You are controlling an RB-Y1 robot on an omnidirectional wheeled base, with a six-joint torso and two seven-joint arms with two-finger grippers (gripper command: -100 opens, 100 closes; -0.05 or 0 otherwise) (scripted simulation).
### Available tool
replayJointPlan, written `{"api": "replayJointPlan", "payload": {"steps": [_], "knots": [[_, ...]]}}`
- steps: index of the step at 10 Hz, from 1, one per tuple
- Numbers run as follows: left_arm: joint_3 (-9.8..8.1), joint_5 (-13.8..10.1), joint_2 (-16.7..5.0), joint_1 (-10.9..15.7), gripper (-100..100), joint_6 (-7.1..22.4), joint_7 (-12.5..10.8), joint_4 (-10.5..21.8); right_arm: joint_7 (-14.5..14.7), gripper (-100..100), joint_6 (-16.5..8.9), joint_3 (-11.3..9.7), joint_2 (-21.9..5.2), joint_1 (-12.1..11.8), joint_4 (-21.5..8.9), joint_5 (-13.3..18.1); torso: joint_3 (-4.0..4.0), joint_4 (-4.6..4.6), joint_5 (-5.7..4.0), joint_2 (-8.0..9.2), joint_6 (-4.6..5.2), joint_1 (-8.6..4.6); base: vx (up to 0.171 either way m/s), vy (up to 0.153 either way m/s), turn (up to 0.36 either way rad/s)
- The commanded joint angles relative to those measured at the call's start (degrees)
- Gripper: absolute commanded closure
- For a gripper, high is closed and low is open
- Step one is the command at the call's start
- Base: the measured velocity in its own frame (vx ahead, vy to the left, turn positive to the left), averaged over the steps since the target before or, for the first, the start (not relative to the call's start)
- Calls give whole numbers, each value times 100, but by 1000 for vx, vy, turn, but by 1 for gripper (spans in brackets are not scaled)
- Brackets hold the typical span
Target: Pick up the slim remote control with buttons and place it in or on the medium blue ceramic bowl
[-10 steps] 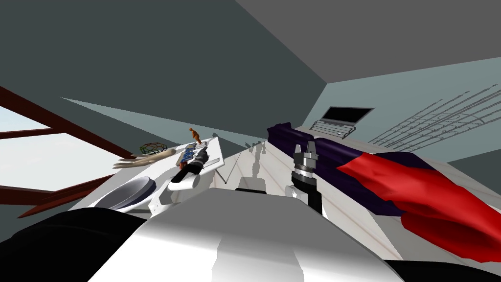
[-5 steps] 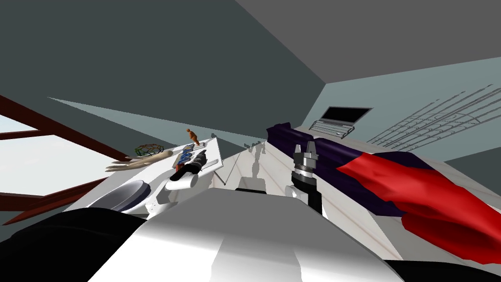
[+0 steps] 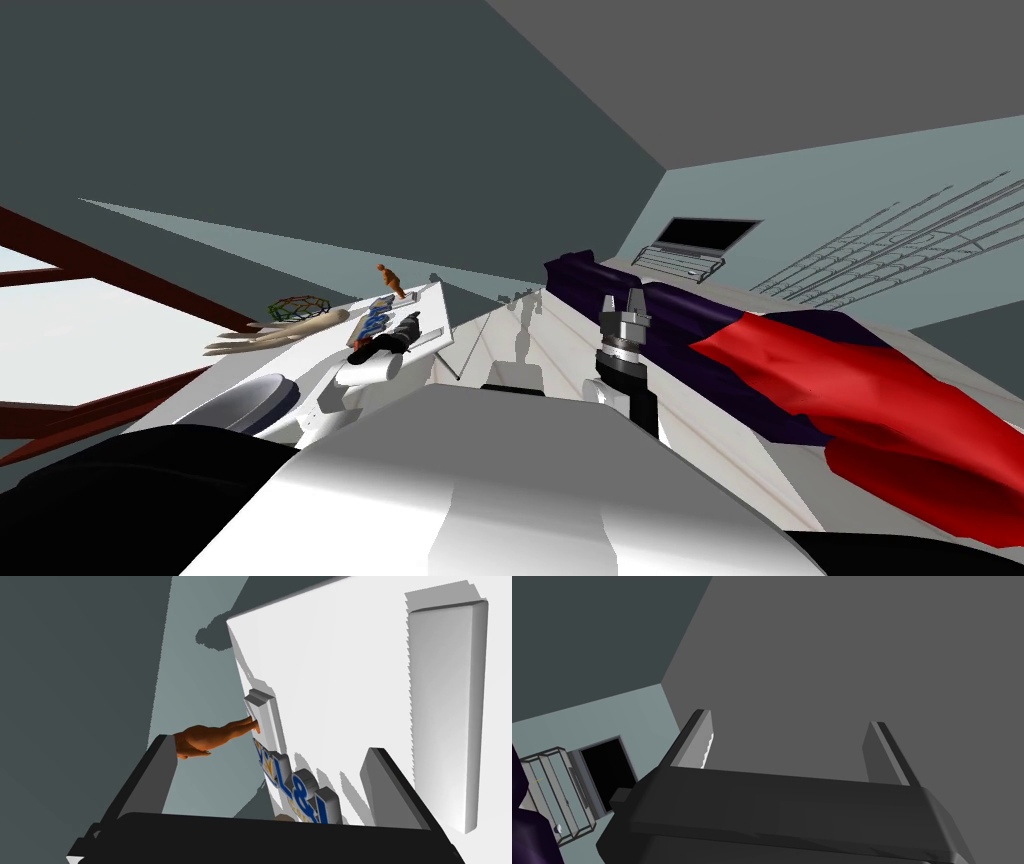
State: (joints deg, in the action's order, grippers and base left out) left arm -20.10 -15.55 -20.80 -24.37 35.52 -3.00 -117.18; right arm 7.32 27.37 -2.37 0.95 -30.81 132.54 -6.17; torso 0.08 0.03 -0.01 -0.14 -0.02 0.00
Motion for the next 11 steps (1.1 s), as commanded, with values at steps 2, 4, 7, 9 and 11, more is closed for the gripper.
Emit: {"api": "replayJointPlan", "payload": {"steps": [2,4,7,9,11], "knots": [[-37,-55,-28,12,-100,372,4,52,0,0,0,0,0,0,0,0,1,1,0,-1,0,0,36,-2,-1],[-104,-162,-83,61,-100,714,11,176,0,0,0,0,0,0,0,0,0,0,0,0,0,1,49,2,6],[-164,-270,-135,114,-100,1144,19,301,0,0,0,0,0,0,0,0,1,0,1,-1,0,3,43,3,8],[-218,-378,-183,168,-100,1440,28,424,0,0,0,0,0,0,0,0,-1,0,0,3,0,1,44,6,11],[-218,-378,-183,168,-100,1625,28,424,0,0,0,0,0,0,0,0,3,2,1,-4,0,5,41,9,5]]}}
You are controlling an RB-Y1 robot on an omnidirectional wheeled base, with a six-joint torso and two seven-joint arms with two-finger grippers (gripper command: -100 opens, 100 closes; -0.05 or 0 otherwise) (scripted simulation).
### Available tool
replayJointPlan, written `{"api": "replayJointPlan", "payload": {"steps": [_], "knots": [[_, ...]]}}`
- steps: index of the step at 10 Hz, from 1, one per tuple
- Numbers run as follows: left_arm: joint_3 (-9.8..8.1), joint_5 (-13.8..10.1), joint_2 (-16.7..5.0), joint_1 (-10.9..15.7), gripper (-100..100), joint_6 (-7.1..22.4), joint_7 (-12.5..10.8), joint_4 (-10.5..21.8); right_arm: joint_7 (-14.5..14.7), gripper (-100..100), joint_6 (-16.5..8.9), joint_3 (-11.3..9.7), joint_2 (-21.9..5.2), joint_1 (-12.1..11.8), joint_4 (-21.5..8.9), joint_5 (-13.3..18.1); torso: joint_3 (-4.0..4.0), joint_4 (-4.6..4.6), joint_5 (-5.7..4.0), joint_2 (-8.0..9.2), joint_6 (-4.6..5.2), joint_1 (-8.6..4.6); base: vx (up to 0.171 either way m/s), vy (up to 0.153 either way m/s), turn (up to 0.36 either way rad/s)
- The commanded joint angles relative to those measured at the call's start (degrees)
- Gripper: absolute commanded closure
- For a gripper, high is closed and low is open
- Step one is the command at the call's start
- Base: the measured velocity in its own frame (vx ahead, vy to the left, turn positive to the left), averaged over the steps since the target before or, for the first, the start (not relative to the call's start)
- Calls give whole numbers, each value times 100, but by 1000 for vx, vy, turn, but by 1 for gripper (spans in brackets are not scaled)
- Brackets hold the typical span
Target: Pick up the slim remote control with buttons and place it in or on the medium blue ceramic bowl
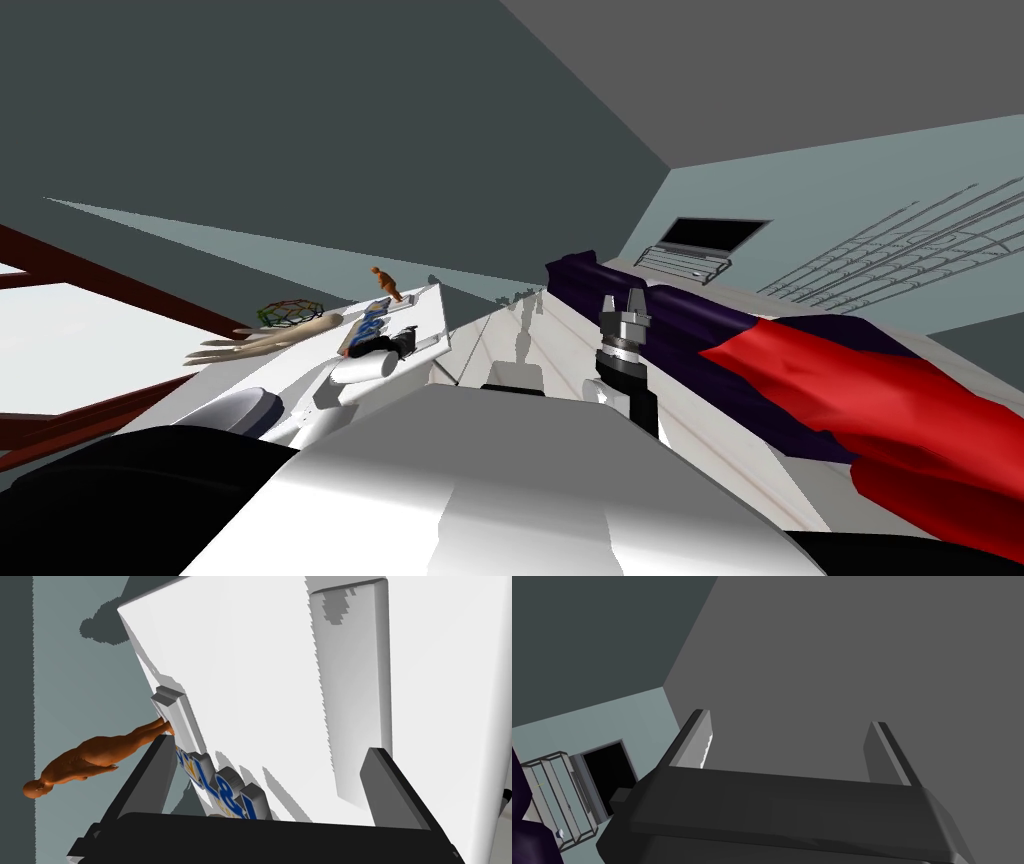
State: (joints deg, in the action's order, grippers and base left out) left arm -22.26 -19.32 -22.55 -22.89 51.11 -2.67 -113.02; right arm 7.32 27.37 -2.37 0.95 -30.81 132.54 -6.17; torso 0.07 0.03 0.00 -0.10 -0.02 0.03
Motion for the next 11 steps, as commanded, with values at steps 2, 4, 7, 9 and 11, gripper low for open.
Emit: {"api": "replayJointPlan", "payload": {"steps": [2,4,7,9,11], "knots": [[-50,-109,-52,76,-100,447,5,130,0,0,0,0,0,-1,0,0,4,1,0,-9,0,1,62,11,22],[-92,-216,-92,133,-100,772,14,248,0,0,0,0,0,-1,0,0,8,3,1,-15,0,4,73,21,28],[-129,-321,-129,191,-100,1233,24,363,0,0,0,0,0,-1,0,0,4,1,1,-7,-1,6,49,19,21],[-162,-424,-164,250,-100,1565,34,474,0,0,0,0,0,-1,0,0,8,3,1,-14,-1,4,76,15,33],[-192,-525,-196,307,-100,1915,44,579,0,0,0,0,0,-1,0,0,11,4,2,-19,-1,10,86,32,34]]}}
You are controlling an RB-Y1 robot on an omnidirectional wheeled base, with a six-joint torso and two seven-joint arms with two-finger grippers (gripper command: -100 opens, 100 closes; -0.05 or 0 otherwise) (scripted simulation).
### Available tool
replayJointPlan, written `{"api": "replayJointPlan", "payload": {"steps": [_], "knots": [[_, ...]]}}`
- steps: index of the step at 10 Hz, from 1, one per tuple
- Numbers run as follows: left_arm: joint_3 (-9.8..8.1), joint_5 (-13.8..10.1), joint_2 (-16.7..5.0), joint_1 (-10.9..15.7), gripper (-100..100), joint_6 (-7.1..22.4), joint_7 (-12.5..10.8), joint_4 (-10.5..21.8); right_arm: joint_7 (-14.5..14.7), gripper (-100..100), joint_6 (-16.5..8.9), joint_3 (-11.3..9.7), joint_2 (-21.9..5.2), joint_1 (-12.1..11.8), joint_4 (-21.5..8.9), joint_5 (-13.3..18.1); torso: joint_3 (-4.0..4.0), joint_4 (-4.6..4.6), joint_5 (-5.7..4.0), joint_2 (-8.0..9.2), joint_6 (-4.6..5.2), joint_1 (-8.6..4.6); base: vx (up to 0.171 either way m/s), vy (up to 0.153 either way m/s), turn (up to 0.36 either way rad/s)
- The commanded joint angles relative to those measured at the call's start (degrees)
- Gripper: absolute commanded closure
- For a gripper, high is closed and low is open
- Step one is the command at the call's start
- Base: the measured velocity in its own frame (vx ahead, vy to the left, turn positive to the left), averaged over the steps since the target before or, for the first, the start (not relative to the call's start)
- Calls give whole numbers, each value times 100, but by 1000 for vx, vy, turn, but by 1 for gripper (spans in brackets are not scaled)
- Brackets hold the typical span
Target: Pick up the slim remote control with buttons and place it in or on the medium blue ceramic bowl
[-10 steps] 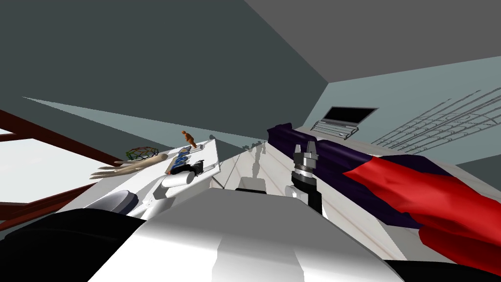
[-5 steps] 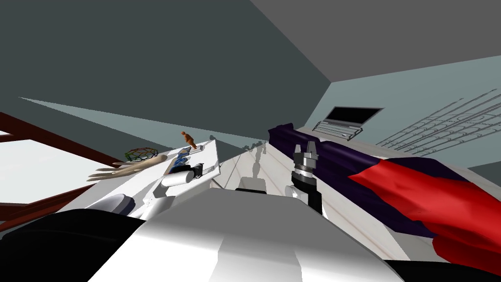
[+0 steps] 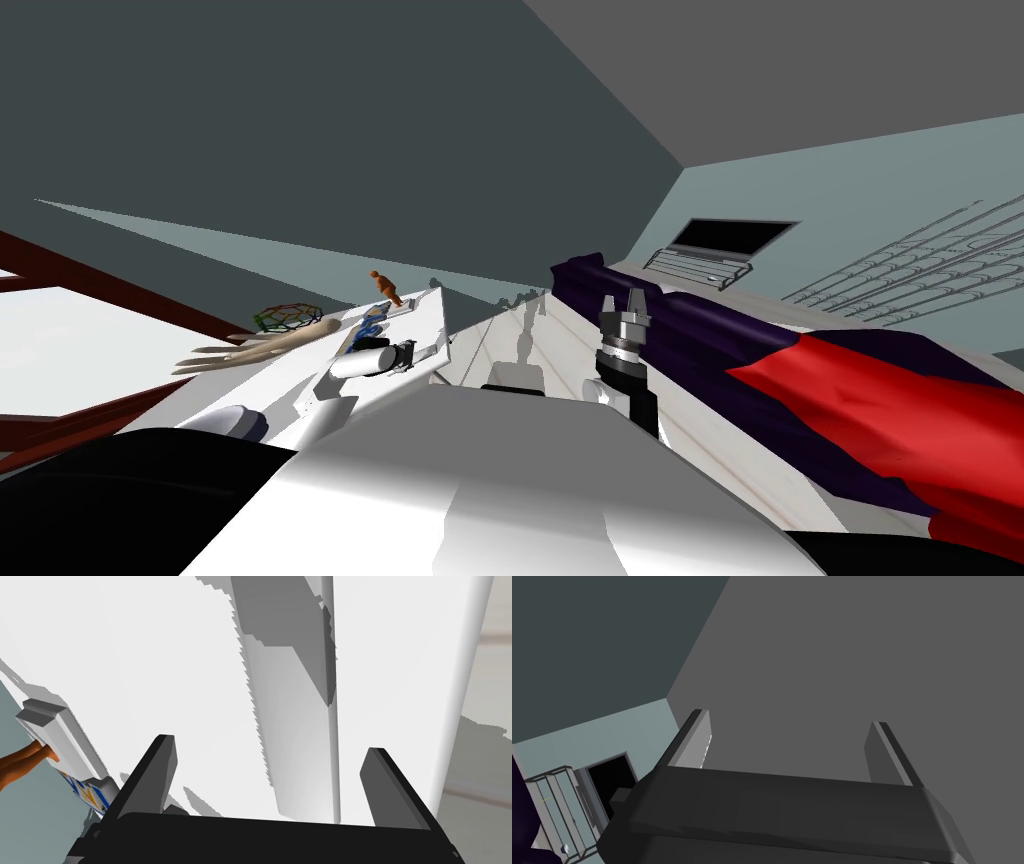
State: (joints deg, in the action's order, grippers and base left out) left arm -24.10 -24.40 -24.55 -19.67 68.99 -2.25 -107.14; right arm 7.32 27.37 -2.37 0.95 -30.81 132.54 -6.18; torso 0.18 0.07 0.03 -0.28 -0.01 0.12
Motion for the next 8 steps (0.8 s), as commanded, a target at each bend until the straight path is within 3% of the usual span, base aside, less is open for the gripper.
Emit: {"api": "replayJointPlan", "payload": {"steps": [1,8], "knots": [[-7,-17,3,-15,-100,162,2,-9,0,0,0,0,0,0,0,0,0,0,0,0,0,0,36,12,-8],[-97,-385,-127,193,-100,1307,39,357,0,0,0,0,0,0,0,0,-4,-1,-1,7,0,-4,71,24,37]]}}
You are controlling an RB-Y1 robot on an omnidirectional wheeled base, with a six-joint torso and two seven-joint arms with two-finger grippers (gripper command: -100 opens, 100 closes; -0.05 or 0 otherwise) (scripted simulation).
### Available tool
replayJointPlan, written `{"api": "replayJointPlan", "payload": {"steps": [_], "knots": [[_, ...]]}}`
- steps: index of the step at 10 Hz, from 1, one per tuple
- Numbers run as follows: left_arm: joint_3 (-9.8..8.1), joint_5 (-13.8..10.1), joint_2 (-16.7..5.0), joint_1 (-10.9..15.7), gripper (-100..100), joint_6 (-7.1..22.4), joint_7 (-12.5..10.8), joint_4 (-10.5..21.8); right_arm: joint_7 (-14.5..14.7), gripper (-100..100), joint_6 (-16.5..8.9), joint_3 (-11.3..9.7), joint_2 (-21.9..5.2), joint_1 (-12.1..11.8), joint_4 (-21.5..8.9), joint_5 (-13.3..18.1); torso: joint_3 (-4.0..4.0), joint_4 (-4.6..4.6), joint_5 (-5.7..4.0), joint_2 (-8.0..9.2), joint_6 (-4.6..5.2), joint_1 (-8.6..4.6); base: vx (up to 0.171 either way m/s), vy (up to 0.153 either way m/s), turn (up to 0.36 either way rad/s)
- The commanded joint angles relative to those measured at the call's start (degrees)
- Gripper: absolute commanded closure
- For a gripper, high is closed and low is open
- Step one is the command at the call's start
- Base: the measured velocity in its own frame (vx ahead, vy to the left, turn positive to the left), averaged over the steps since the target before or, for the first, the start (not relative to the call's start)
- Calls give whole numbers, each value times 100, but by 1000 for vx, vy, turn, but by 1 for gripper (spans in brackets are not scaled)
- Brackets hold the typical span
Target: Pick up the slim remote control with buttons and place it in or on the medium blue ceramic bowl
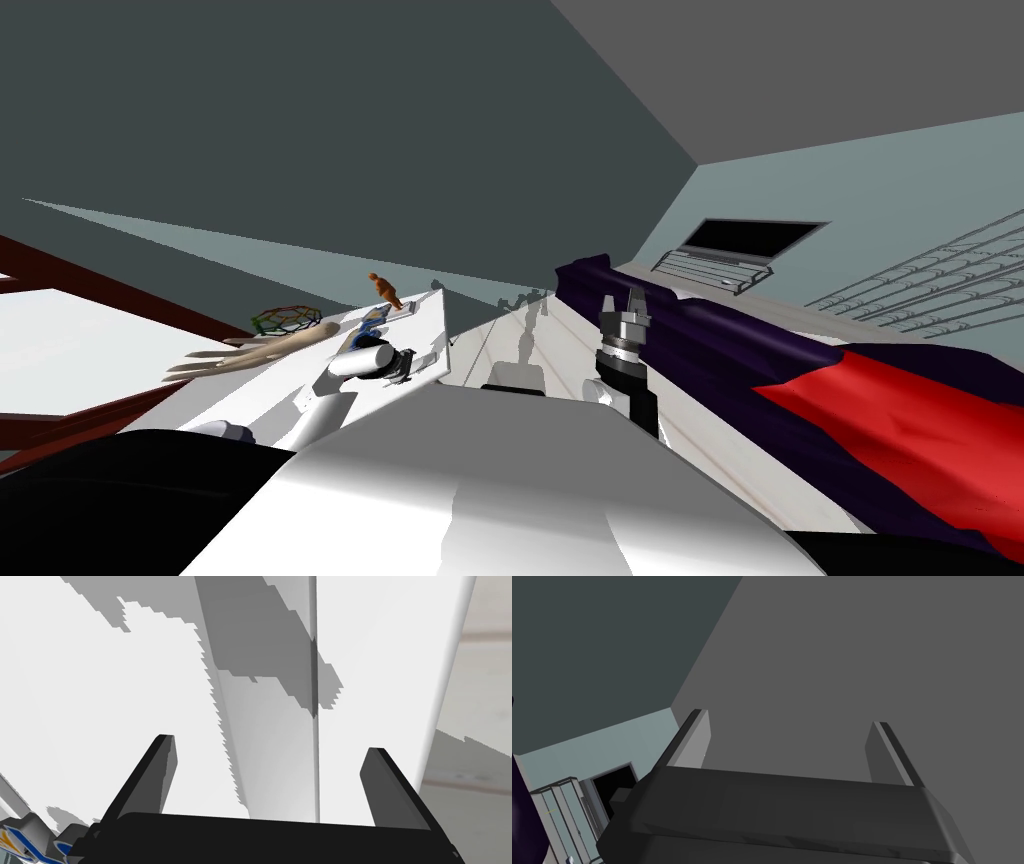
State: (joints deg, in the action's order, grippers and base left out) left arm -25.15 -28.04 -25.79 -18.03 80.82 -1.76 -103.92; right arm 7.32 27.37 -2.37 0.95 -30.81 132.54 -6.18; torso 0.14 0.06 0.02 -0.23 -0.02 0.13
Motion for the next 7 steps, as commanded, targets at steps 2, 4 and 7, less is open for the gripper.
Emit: {"api": "replayJointPlan", "payload": {"steps": [2,4,7], "knots": [[-9,-101,-39,72,-100,423,-1,111,0,0,0,0,0,0,0,0,-1,0,0,3,1,-2,61,33,31],[-23,-174,-79,110,-100,709,6,180,0,0,0,0,0,0,0,0,-3,-1,0,5,1,-3,67,22,31],[-42,-298,-163,169,-100,1099,18,300,0,0,0,0,0,0,0,0,-1,0,-1,2,0,-4,71,24,37]]}}
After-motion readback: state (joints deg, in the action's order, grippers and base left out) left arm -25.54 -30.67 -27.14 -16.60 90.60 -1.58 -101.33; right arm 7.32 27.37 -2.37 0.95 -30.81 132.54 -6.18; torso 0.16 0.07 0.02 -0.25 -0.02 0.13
